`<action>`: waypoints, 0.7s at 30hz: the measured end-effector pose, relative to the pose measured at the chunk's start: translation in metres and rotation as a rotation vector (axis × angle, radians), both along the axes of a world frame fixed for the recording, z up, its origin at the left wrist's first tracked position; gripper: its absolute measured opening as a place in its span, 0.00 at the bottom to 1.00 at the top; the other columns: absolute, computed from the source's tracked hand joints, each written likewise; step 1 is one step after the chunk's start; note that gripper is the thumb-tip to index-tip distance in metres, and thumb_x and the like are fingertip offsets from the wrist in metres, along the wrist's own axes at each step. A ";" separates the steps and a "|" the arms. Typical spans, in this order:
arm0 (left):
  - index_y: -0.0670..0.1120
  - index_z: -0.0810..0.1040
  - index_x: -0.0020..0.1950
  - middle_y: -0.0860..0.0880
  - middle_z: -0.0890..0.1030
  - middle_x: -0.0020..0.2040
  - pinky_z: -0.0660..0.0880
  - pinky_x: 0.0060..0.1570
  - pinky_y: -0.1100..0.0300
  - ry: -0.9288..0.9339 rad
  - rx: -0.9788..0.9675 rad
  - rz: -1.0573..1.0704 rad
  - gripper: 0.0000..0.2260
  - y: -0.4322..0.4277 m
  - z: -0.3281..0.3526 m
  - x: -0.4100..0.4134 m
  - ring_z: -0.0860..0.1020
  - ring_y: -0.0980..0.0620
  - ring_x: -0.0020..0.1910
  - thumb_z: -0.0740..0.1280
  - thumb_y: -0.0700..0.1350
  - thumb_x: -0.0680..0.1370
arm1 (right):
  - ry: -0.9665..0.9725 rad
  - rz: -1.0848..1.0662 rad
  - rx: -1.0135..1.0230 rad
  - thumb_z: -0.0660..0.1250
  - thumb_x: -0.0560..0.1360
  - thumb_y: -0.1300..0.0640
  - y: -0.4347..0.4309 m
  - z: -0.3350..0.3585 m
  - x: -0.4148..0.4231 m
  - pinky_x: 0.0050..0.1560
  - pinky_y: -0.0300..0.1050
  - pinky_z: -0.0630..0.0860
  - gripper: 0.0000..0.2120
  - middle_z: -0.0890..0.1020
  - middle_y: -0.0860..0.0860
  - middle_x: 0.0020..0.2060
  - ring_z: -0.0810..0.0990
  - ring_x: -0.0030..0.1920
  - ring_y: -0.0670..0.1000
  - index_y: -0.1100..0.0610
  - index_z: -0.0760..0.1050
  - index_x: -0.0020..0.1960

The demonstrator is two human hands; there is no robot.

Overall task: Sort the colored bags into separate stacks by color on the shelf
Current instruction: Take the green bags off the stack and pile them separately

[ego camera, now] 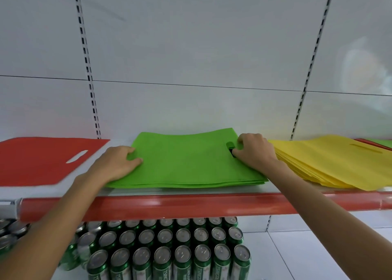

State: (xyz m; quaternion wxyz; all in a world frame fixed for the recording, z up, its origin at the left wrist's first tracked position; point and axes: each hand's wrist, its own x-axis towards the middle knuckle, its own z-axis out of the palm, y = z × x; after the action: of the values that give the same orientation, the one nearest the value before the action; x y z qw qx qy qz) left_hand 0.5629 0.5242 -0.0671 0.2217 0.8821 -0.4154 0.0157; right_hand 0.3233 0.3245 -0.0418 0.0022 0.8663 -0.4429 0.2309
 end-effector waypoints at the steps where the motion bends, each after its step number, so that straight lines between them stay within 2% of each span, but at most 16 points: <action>1: 0.44 0.67 0.71 0.44 0.68 0.71 0.66 0.66 0.53 0.007 0.013 -0.008 0.25 0.000 -0.002 0.000 0.67 0.45 0.69 0.63 0.54 0.77 | 0.004 -0.007 0.006 0.64 0.73 0.53 0.000 -0.002 0.000 0.43 0.45 0.70 0.15 0.79 0.57 0.53 0.77 0.52 0.59 0.59 0.75 0.58; 8: 0.46 0.67 0.71 0.44 0.68 0.71 0.66 0.67 0.50 -0.012 0.068 -0.038 0.25 0.001 -0.001 0.002 0.67 0.45 0.69 0.61 0.56 0.78 | -0.020 -0.008 0.054 0.66 0.73 0.53 -0.005 -0.005 -0.001 0.45 0.48 0.76 0.16 0.80 0.57 0.52 0.78 0.50 0.58 0.62 0.77 0.55; 11: 0.48 0.68 0.70 0.45 0.68 0.71 0.66 0.66 0.50 -0.054 0.097 -0.029 0.24 0.003 0.004 0.001 0.68 0.45 0.69 0.61 0.58 0.77 | -0.036 0.007 0.077 0.66 0.73 0.50 -0.007 -0.005 -0.001 0.46 0.48 0.75 0.17 0.80 0.57 0.53 0.78 0.51 0.59 0.62 0.77 0.55; 14: 0.48 0.70 0.69 0.46 0.69 0.70 0.66 0.66 0.51 -0.103 0.054 -0.037 0.24 0.001 0.012 -0.007 0.69 0.45 0.68 0.61 0.58 0.77 | -0.071 0.015 0.064 0.64 0.76 0.47 -0.014 -0.002 -0.006 0.49 0.47 0.73 0.19 0.79 0.56 0.57 0.77 0.55 0.58 0.59 0.77 0.59; 21: 0.49 0.66 0.72 0.48 0.69 0.71 0.64 0.68 0.51 -0.157 -0.004 -0.104 0.26 -0.024 0.031 -0.049 0.67 0.46 0.70 0.61 0.58 0.77 | -0.111 -0.056 0.027 0.63 0.75 0.50 -0.046 0.017 -0.048 0.54 0.48 0.71 0.19 0.78 0.54 0.59 0.75 0.60 0.58 0.55 0.74 0.63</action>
State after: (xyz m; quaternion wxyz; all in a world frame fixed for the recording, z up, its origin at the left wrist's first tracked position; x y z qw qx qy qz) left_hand 0.5139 0.4999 -0.0359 0.1907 0.8549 -0.4767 0.0744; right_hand 0.2756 0.2788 -0.0249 -0.0277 0.8394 -0.4695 0.2725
